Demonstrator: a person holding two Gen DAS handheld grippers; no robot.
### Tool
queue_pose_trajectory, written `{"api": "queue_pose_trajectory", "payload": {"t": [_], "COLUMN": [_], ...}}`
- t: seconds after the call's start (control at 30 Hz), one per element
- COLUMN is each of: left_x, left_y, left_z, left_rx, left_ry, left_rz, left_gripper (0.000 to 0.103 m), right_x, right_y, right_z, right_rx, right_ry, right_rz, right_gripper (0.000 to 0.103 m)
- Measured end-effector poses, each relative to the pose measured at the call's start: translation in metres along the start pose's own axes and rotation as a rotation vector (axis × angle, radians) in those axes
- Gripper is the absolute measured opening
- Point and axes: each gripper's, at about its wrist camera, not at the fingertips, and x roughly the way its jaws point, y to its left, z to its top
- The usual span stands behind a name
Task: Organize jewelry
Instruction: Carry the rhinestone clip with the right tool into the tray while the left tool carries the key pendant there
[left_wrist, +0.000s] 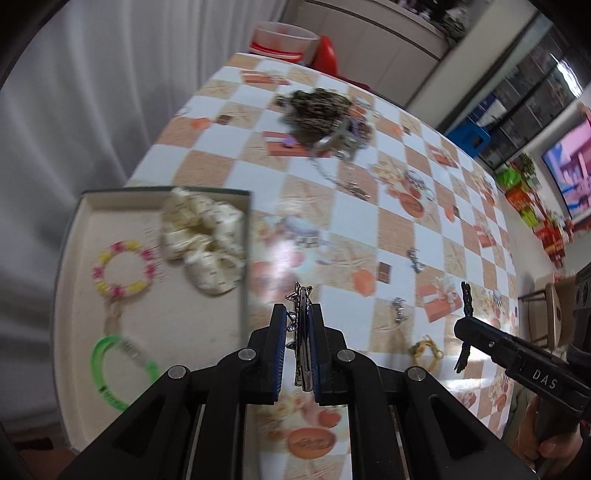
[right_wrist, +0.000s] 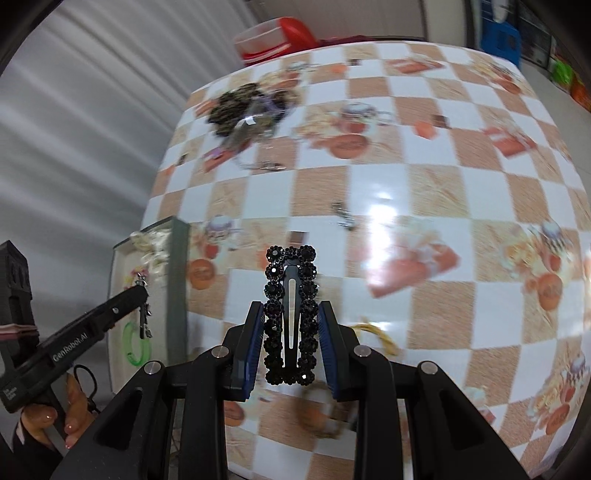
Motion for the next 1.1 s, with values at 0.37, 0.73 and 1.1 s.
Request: {"api": "queue_pose_trajectory", "payload": {"t": [0.37, 0.73, 1.1], "left_x": [-0.032, -0.044, -0.029], "left_y": [0.074, 0.132, 0.167], "left_z": [-0.031, -0.071, -0.1], "left_rx": [-0.159, -0.293, -0.367], "left_ry": [-0.03, -0.018, 0.025], "left_rz": [0.084, 0.16, 0.214], "left_gripper": [0.017, 0.017, 0.017], "right_x": [0.03, 0.07, 0.115], "right_y": [0.089, 0.163, 0.201], "right_z": [0.007, -0.007, -0.017], "right_rx": [-0.197, -0.359, -0.445], "right_ry": [0.054, 0.134, 0.202], "right_rz": [0.079, 0.13, 0.099], "right_gripper": [0.032, 0.032, 0.032]}}
